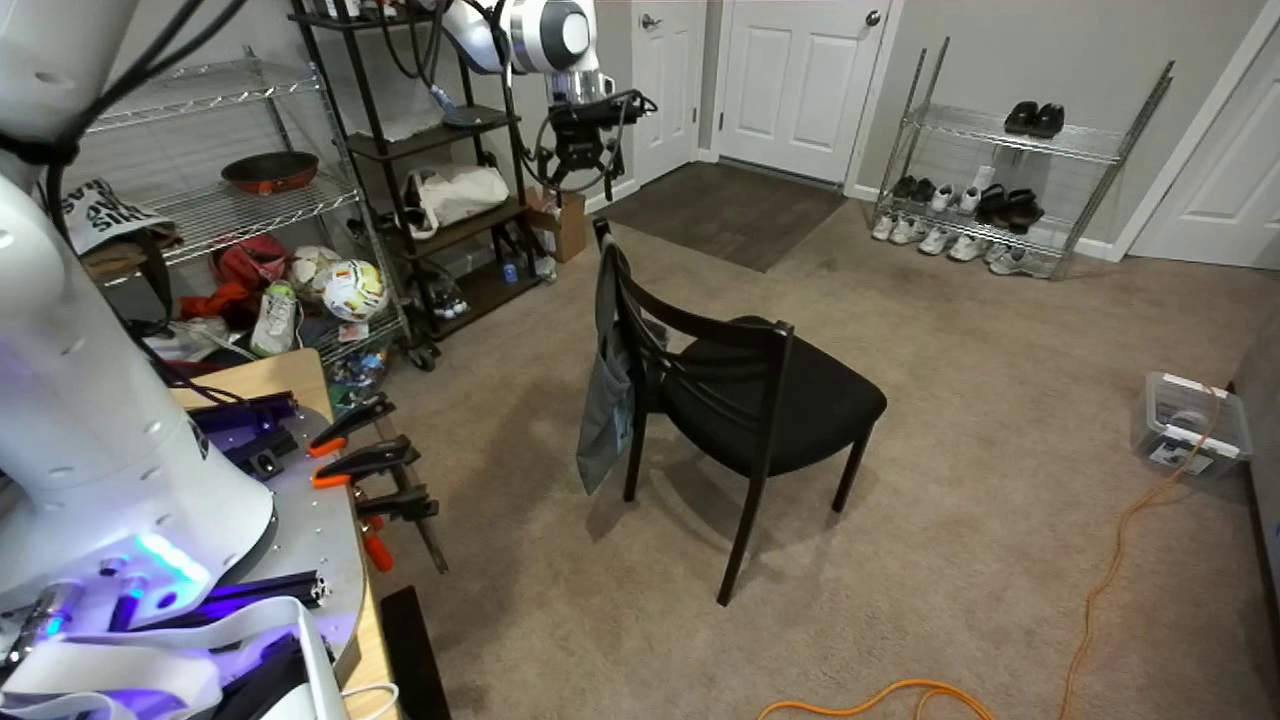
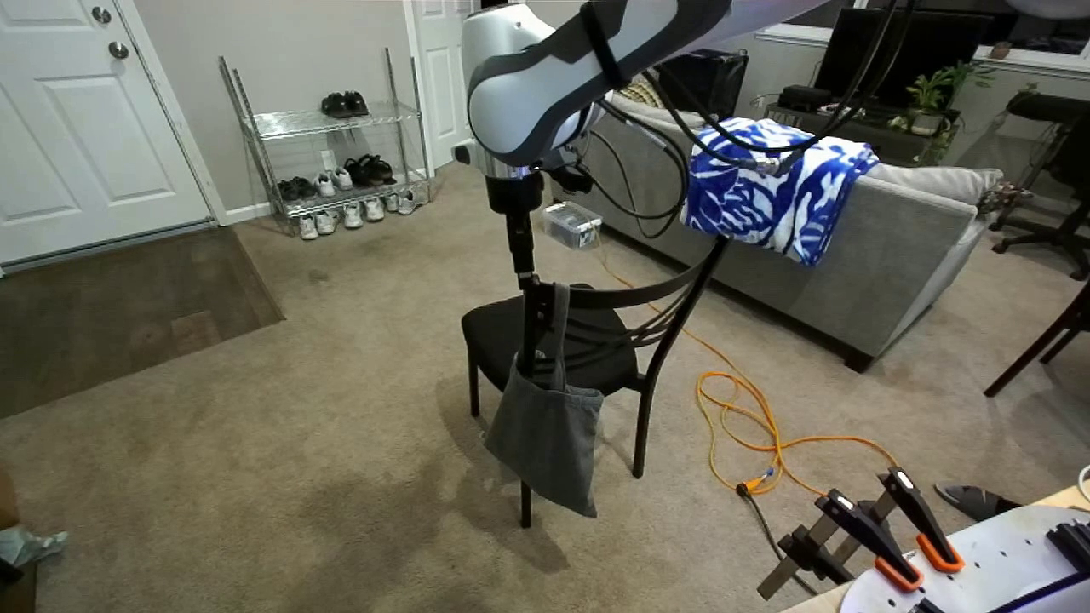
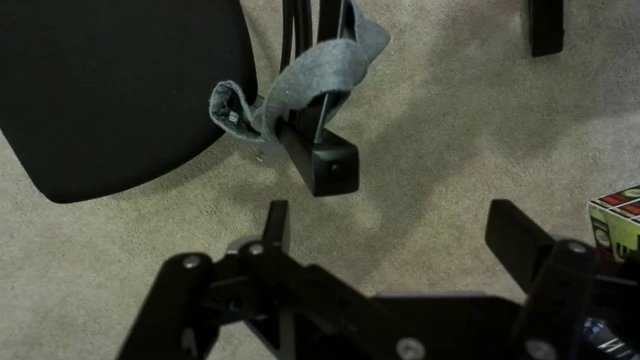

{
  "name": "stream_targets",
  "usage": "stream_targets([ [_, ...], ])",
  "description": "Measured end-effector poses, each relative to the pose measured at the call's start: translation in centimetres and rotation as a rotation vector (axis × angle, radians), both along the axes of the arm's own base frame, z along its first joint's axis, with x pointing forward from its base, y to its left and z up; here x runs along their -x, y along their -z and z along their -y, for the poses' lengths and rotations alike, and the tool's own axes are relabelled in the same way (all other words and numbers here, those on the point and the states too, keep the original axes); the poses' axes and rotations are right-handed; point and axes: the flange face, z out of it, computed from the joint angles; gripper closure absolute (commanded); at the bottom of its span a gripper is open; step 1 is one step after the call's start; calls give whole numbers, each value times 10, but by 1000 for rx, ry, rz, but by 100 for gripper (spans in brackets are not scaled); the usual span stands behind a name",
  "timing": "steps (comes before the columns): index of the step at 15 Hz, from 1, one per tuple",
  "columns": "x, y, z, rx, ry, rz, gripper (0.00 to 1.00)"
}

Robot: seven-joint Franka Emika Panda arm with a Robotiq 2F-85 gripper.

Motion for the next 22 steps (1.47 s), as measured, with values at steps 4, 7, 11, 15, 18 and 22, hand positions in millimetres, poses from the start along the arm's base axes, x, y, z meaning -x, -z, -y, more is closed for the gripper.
stream_targets([
  [4,17,15,3,22,-11,-41,0],
  [7,23,33,15,39,-3,-78,0],
  [11,17,38,38,22,28,-74,0],
  [15,15,17,51,-47,37,16,0],
  [18,23,-2,51,-66,25,60,0],
  [22,33,4,53,-54,20,41,0],
])
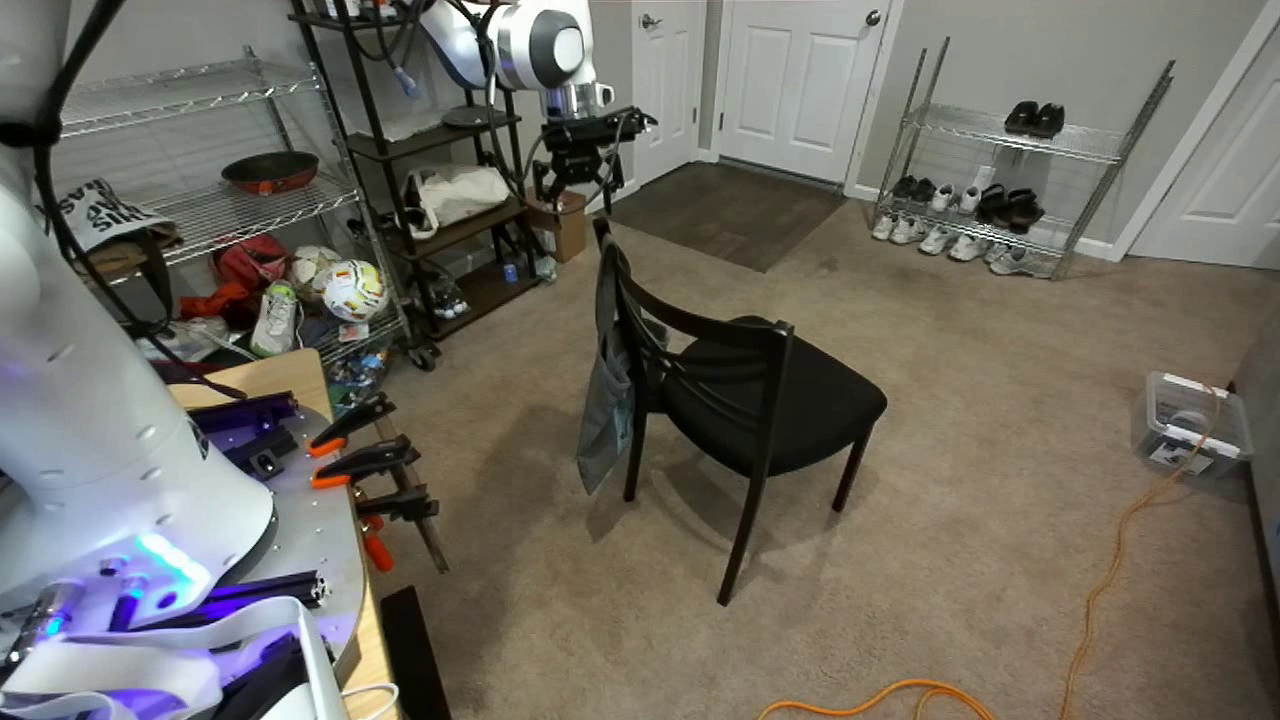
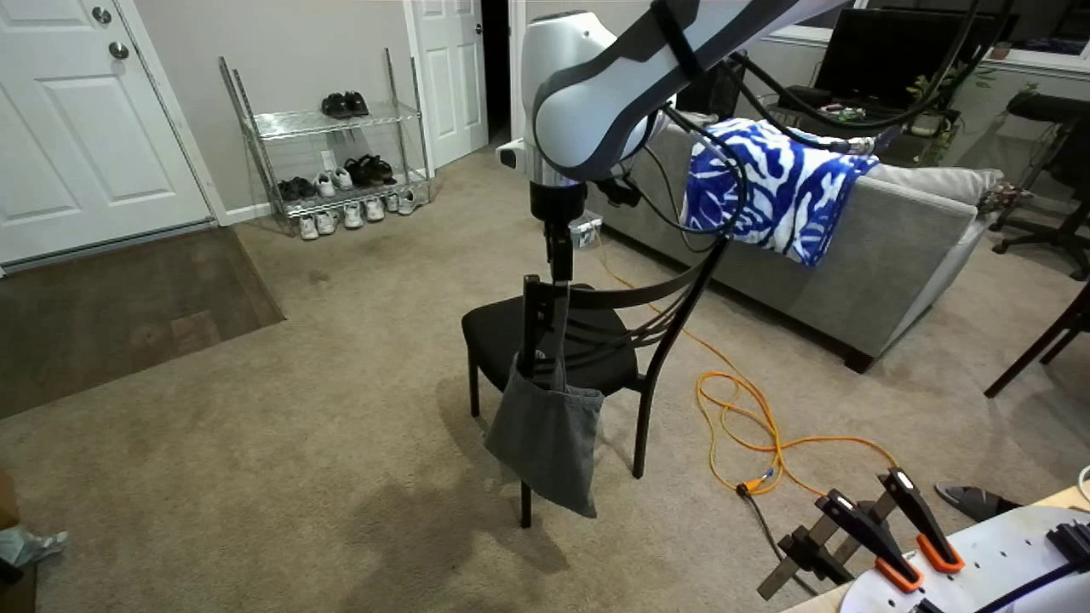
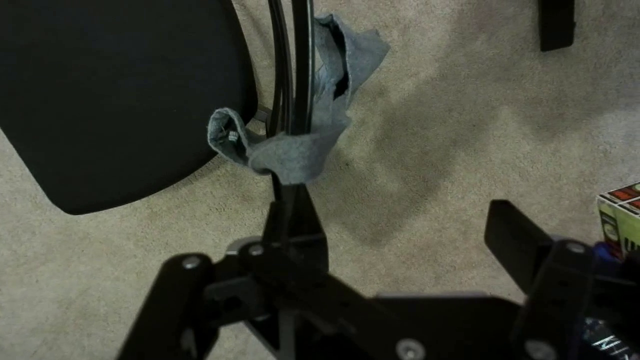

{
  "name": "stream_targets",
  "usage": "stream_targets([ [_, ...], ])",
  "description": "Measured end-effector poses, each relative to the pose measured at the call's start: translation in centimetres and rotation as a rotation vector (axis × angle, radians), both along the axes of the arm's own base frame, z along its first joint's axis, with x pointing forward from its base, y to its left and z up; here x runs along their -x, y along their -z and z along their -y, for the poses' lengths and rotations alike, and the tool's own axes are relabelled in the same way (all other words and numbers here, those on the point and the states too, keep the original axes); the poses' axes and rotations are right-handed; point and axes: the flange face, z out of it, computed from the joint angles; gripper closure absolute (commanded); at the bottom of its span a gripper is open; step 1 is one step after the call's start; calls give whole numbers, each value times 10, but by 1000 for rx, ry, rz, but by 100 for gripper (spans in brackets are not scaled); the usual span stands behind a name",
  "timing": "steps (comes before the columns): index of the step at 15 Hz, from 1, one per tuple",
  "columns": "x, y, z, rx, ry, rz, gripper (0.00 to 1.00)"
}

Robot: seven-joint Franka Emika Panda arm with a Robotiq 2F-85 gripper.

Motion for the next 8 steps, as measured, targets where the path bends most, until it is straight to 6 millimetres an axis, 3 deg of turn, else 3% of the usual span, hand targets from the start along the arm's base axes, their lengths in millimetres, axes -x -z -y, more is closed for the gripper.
stream_targets([
  [8,3,15,15,25,15,-24,0],
])
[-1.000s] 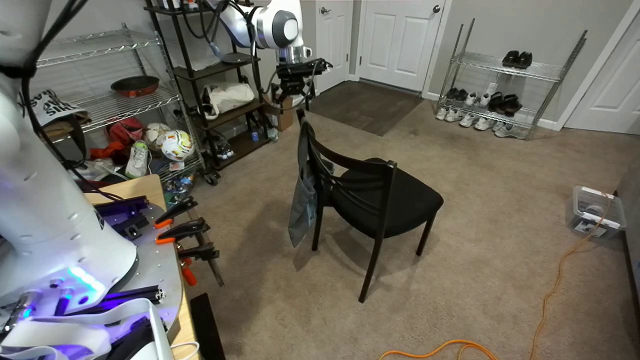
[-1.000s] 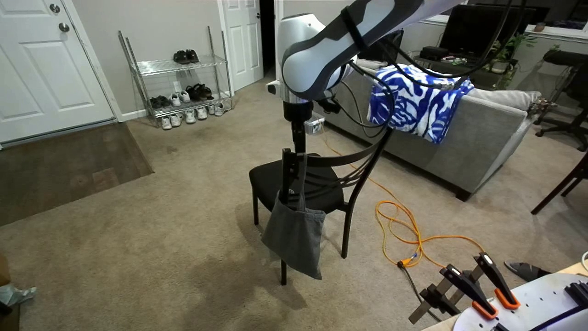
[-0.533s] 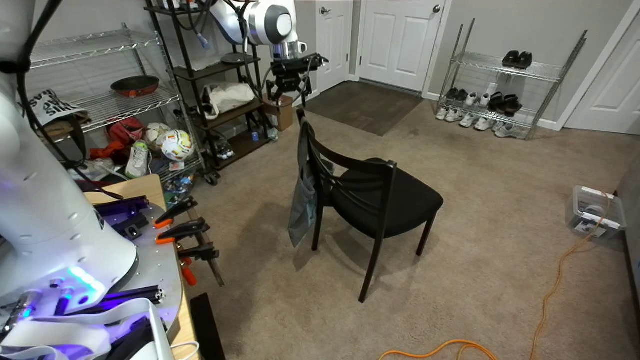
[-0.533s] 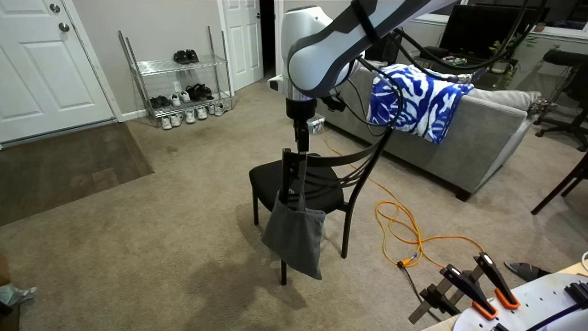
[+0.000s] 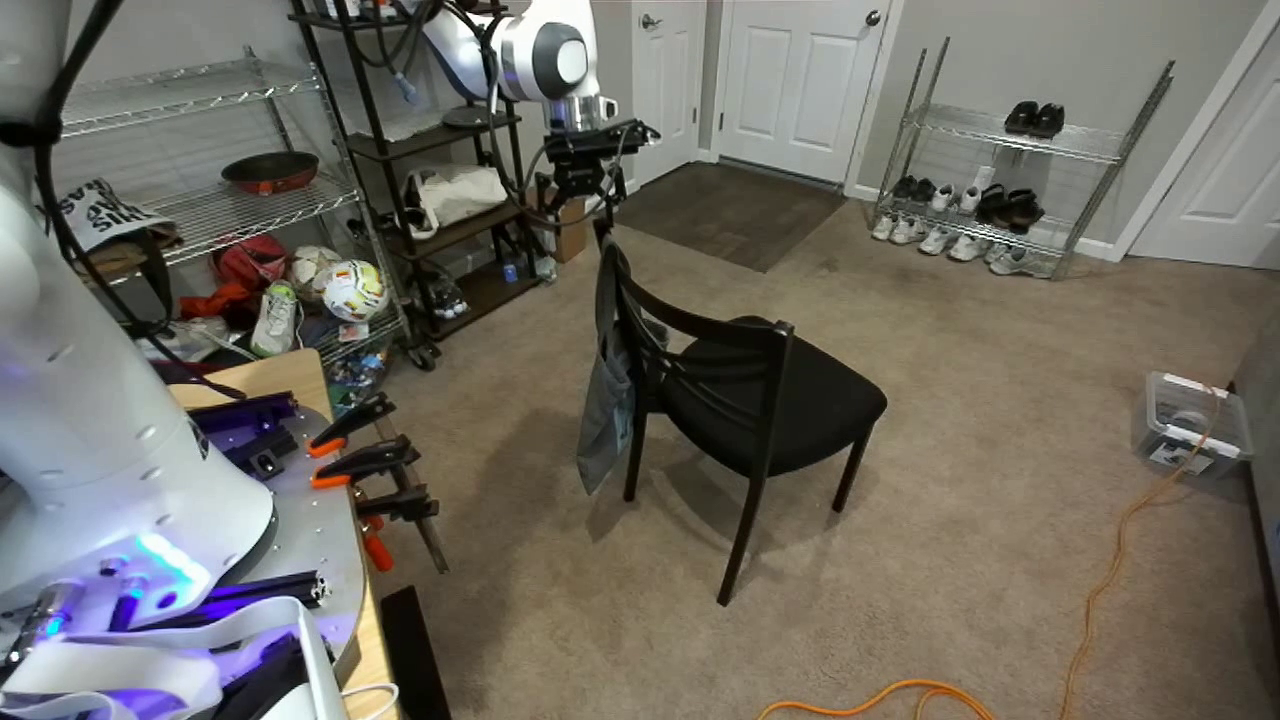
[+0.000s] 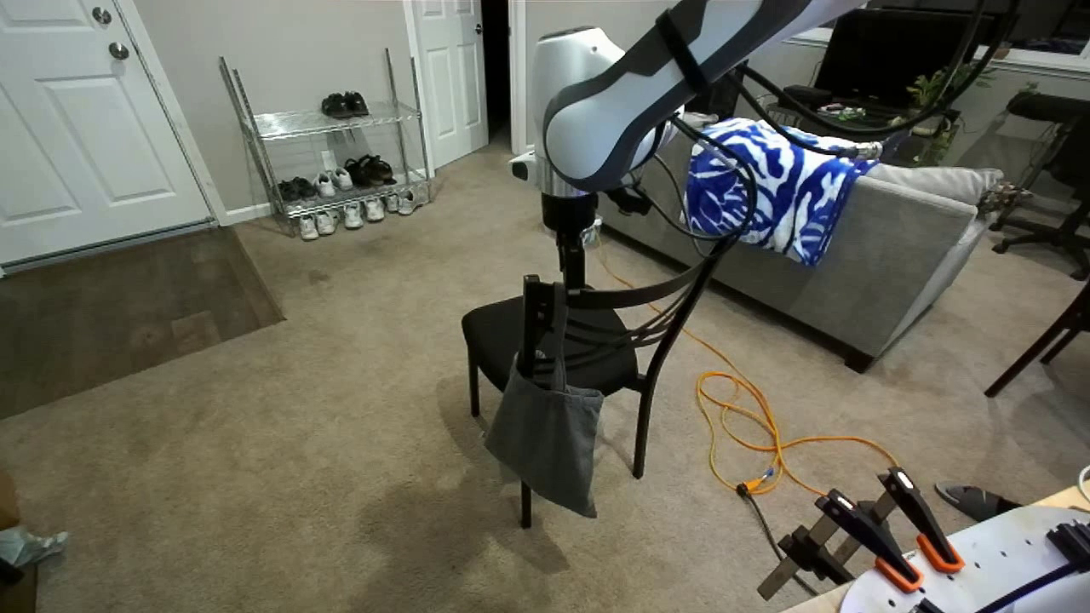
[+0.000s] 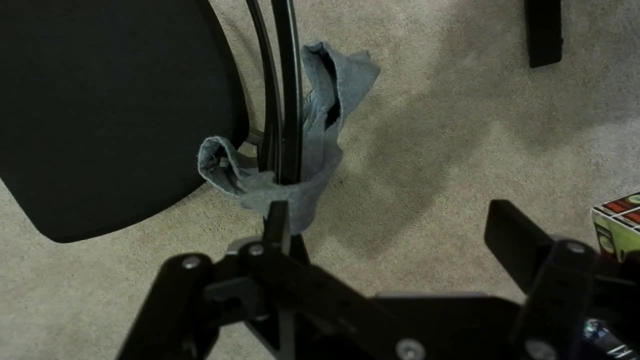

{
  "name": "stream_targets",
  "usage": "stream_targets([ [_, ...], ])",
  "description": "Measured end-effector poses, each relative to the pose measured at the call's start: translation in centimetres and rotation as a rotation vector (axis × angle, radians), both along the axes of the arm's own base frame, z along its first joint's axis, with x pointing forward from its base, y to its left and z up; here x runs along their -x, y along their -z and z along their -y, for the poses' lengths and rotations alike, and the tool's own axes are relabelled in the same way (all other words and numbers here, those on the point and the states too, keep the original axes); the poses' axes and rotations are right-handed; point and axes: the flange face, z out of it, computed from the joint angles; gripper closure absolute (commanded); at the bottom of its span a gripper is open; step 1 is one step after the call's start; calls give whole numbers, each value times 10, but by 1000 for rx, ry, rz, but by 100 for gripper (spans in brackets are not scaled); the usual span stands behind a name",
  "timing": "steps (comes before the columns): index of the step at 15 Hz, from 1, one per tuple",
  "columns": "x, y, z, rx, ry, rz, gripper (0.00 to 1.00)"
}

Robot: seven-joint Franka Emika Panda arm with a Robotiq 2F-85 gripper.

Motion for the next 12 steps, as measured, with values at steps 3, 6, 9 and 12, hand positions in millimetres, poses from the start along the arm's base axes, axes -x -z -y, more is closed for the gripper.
stream_targets([
  [3,-2,4,5,6,8,-4,0],
  [6,-6,11,11,9,16,-10,0],
  [9,-19,16,12,1,20,-4,0],
  [12,-33,19,6,-6,7,18,0],
])
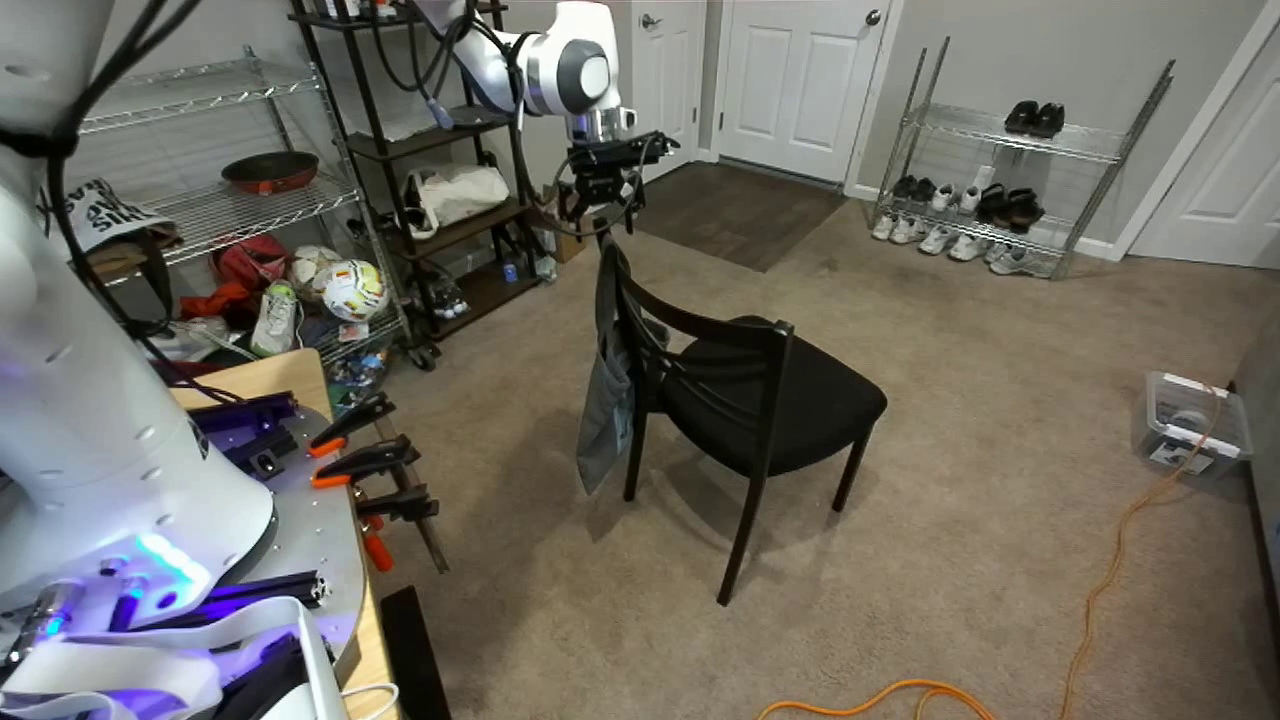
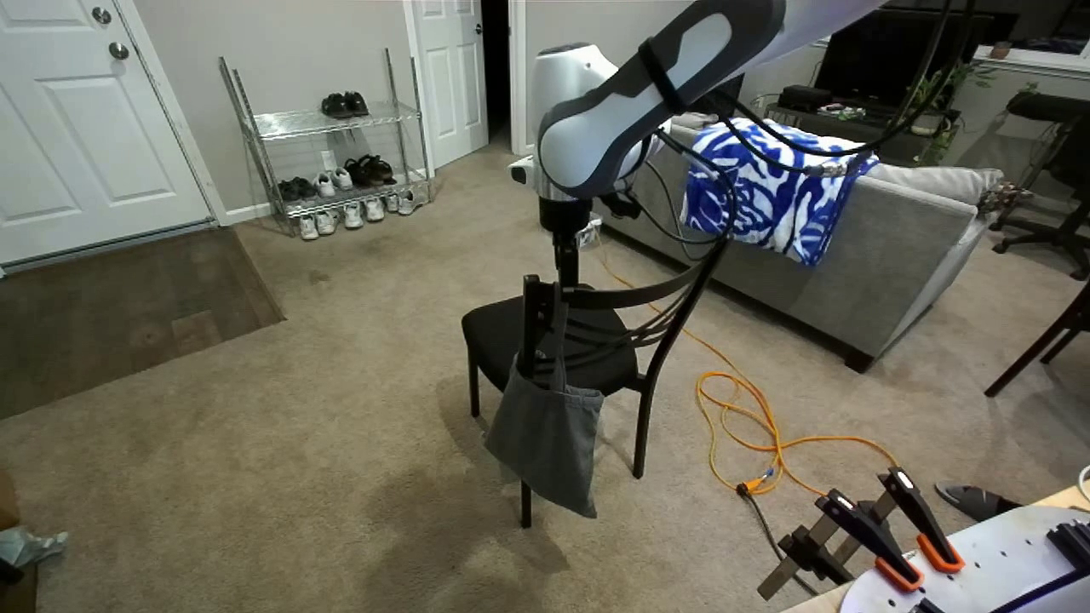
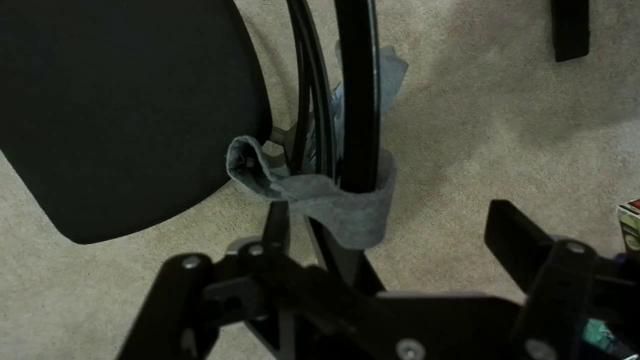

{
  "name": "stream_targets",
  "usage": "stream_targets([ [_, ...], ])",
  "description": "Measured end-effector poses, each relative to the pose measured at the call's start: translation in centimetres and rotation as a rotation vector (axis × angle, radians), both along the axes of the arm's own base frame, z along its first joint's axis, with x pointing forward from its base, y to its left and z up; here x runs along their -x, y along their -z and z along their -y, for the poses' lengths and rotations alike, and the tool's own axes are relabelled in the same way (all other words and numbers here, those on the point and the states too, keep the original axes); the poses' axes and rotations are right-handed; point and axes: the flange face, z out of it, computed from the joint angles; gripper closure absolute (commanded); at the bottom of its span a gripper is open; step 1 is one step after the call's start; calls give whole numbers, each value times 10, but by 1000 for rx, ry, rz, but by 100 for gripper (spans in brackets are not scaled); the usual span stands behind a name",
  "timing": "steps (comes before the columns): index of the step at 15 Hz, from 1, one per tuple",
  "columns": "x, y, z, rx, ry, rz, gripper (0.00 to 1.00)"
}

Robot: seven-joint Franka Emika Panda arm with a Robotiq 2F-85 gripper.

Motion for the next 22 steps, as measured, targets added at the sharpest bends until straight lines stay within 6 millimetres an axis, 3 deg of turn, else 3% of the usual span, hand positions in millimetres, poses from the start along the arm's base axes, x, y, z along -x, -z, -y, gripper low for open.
stream_targets([
  [9,-23,8,-20,-19,-19,32,0],
  [22,-4,-12,-44,-25,-37,-38,0],
])
